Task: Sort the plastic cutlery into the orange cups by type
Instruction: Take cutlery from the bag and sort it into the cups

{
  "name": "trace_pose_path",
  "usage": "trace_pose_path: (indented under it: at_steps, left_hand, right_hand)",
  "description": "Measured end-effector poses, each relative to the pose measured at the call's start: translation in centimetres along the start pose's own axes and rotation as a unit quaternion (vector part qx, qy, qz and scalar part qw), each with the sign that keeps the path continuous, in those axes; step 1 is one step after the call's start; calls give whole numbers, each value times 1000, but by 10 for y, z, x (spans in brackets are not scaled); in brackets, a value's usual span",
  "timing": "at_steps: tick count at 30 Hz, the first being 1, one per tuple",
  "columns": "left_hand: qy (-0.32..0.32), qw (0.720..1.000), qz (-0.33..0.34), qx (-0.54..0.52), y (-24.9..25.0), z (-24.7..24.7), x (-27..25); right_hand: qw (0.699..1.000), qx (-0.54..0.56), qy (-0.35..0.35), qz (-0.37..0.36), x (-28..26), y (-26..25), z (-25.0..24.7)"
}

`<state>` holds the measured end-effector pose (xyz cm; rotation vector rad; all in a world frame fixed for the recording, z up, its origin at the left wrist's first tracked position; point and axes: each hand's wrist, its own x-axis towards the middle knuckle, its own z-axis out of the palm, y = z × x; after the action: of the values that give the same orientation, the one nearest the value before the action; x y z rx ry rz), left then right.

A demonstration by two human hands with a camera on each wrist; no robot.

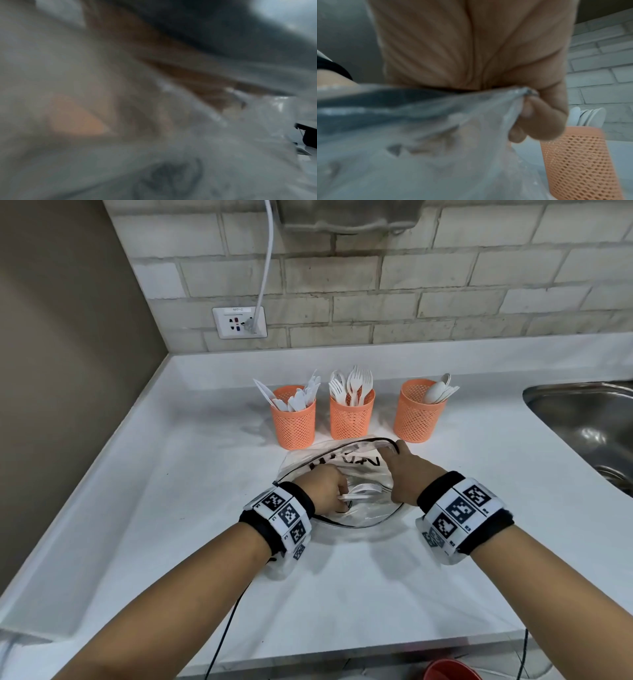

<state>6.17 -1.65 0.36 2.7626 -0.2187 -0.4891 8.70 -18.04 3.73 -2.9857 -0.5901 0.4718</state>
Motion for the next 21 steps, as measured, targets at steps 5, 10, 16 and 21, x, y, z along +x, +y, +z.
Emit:
trace_pose_path:
  at_steps: [5,10,16,21]
  left_hand:
    - [13,1000,-8,14,1,-5,-1]
    - [-20,997,-35,61,-4,-11,0]
    - [135,987,-58,-62,-2,-5,1]
    - [63,992,60,-88,16,10,-1]
  right_hand:
    - [1000,8,-5,-6,-3,4,-1]
    - [1000,14,-4,-12,-2,5,-1]
    - [999,34,-14,-26,-1,6,-3]
    - [999,32,-29,-24,0,6,-3]
